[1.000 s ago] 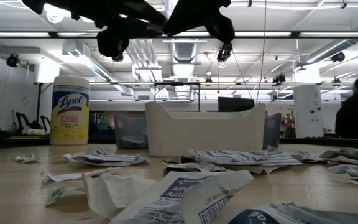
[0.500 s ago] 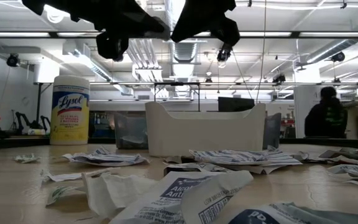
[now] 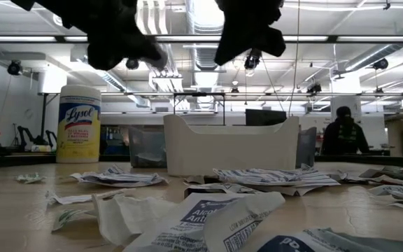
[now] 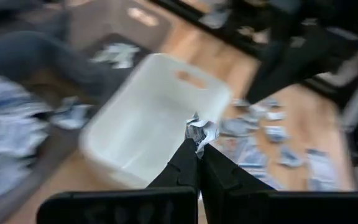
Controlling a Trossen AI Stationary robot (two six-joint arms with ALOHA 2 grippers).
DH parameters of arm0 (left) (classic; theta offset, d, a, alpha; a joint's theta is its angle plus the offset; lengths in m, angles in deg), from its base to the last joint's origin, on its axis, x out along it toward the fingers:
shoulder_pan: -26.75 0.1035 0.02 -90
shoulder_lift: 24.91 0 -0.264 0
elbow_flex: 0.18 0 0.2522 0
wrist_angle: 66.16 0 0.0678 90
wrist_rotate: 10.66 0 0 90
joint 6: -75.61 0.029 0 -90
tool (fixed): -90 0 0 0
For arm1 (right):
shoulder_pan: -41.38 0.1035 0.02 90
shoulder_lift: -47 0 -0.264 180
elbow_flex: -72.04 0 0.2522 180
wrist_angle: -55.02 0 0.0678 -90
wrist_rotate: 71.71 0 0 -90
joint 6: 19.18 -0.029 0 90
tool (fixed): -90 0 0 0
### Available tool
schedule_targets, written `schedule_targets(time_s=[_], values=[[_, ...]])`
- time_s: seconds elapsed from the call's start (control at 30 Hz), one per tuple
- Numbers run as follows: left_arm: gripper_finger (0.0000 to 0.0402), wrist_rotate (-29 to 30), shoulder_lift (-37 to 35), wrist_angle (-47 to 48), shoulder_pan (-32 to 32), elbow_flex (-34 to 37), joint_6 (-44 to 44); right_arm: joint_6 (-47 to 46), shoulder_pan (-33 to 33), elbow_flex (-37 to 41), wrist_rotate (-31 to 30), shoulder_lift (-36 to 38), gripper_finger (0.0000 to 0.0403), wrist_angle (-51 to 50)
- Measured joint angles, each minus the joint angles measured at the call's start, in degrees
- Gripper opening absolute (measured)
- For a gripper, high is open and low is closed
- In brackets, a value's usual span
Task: Pick & Place First Aid Supplies
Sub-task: Put the alcohol pad into the bottom left black bin
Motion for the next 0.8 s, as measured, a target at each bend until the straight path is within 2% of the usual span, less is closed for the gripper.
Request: schedule_targets(time_s=[0.27, 0.43, 0.6, 0.8], values=[[0.0000, 1.3, -3.7, 9.1, 5.5, 0.0, 1.7, 2.8, 2.5, 0.0, -0.1, 2.5, 0.0008, -8.1], [0.0000, -3.7, -3.4, 9.4, 10.7, 0.0, 5.2, 7.3, 4.1, 1.3, -1.9, 5.9, 0.0008, -8.2], [0.0000, -7.6, -3.3, 9.9, 16.1, -0.2, 8.5, 8.0, 5.0, 5.9, -2.2, 11.4, 0.0008, -7.6], [0.0000, -10.5, -2.1, 9.9, 21.1, -2.3, 12.5, 11.1, 5.9, 17.2, -2.1, 21.6, 0.0008, 3.9]])
